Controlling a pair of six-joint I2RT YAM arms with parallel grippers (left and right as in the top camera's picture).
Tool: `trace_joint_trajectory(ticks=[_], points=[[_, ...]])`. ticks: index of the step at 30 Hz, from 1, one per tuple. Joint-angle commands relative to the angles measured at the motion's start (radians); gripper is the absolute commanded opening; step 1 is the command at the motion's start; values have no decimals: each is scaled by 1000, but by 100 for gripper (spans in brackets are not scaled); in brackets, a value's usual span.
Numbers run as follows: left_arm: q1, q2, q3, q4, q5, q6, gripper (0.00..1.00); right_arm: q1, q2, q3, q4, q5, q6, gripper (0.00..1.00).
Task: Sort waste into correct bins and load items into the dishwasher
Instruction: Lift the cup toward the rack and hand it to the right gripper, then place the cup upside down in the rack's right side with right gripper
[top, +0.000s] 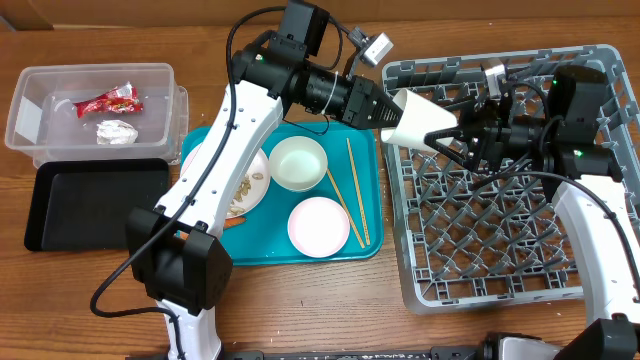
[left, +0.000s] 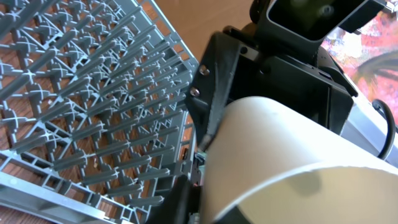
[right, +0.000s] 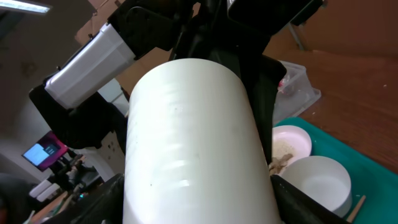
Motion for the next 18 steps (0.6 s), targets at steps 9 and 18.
trace_joint_trajectory(ticks=[9, 18], points=[[12, -21, 4, -41, -189, -6, 29, 5, -2, 25, -4, 154, 101, 50], [132, -108, 6, -301, -878, 36, 29, -89, -39, 32, -95, 511, 204, 34]])
